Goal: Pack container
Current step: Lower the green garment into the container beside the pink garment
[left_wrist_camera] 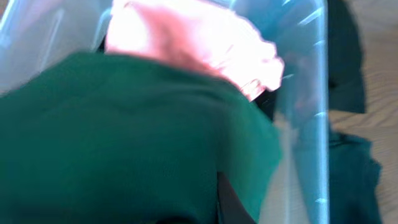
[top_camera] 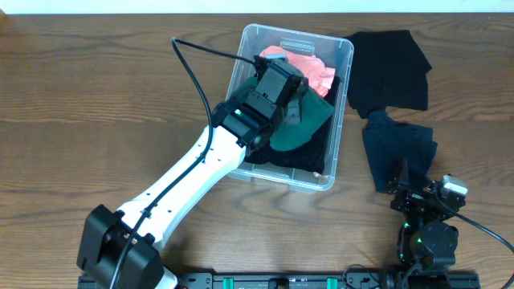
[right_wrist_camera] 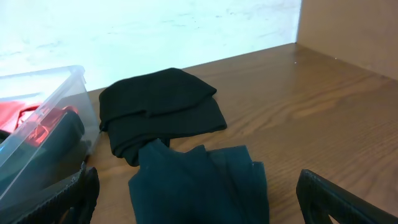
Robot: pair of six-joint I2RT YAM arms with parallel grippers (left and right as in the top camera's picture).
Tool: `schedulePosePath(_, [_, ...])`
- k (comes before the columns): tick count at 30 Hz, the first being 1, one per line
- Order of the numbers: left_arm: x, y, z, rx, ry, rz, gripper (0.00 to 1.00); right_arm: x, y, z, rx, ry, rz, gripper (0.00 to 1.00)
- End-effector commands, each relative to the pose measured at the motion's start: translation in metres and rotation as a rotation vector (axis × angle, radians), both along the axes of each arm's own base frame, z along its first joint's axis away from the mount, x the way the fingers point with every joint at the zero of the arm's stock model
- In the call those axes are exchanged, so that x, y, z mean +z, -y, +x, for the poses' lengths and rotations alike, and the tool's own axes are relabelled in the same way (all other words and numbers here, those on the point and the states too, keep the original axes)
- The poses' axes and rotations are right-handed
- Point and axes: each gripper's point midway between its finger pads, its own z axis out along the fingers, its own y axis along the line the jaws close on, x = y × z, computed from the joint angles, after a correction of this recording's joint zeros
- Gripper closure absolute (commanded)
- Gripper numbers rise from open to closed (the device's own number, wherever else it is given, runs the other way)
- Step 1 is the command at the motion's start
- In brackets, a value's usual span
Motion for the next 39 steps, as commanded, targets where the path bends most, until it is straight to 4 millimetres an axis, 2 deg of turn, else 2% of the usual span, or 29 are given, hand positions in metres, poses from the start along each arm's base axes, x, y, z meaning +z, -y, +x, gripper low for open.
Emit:
schedulePosePath(1, [-0.01,-0.016,-0.007,0.076,-0.043,0.015,0.94,-0.001,0.001,0.0,-0.006,0.003,0.01,0.01])
schedulePosePath(4, [-0.016,-0.016,-0.009,0.083,-0.053,0.012,0.94,-0.001,0.001,0.0,-0.006,0.002,0.009,0.01])
schedulePosePath(7, [-0.005,-0.008,0.001,0.072,0.004,-0.025,0.94,-0.001,0.001,0.0,-0.006,0.002,0.009,0.01])
schedulePosePath(9, [0.012,0.002,0.014,0.034,0.091,-0.052,0.94,-0.001,0.001,0.0,-0.006,0.003,0.01,0.01])
schedulePosePath(11, [0.039,0.014,0.029,0.002,0.198,-0.096,0.94,-0.001,0.001,0.0,-0.006,0.003,0.01,0.01])
schedulePosePath(17, [0.107,0.031,0.048,-0.029,0.381,-0.195,0.94,-0.001,0.001,0.0,-0.006,0.003,0.01,0.01])
schedulePosePath(20, [0.114,0.035,0.049,-0.043,0.408,-0.199,0.94,-0.001,0.001,0.0,-0.006,0.002,0.009,0.01])
schedulePosePath(21, [0.112,0.034,0.048,-0.05,0.407,-0.186,0.94,-0.001,0.001,0.0,-0.006,0.003,0.01,0.01])
schedulePosePath(24, [0.09,0.031,0.044,-0.059,0.342,-0.13,0.94,-0.001,0.001,0.0,-0.006,0.003,0.01,0.01])
schedulePosePath(30, [-0.001,0.018,0.023,0.002,0.049,-0.008,0.94,-0.001,0.001,0.0,-0.006,0.003,0.01,0.01])
schedulePosePath(32, [-0.024,0.014,0.017,0.049,-0.029,0.002,0.94,-0.001,0.001,0.0,-0.006,0.003,0.01,0.01])
schedulePosePath(35, [-0.037,0.01,0.014,0.076,-0.072,0.012,0.94,-0.001,0.001,0.0,-0.006,0.002,0.009,0.01])
schedulePosePath(39, [-0.036,0.011,0.009,0.107,-0.09,-0.011,0.94,-0.001,0.001,0.0,-0.006,0.003,0.01,0.01])
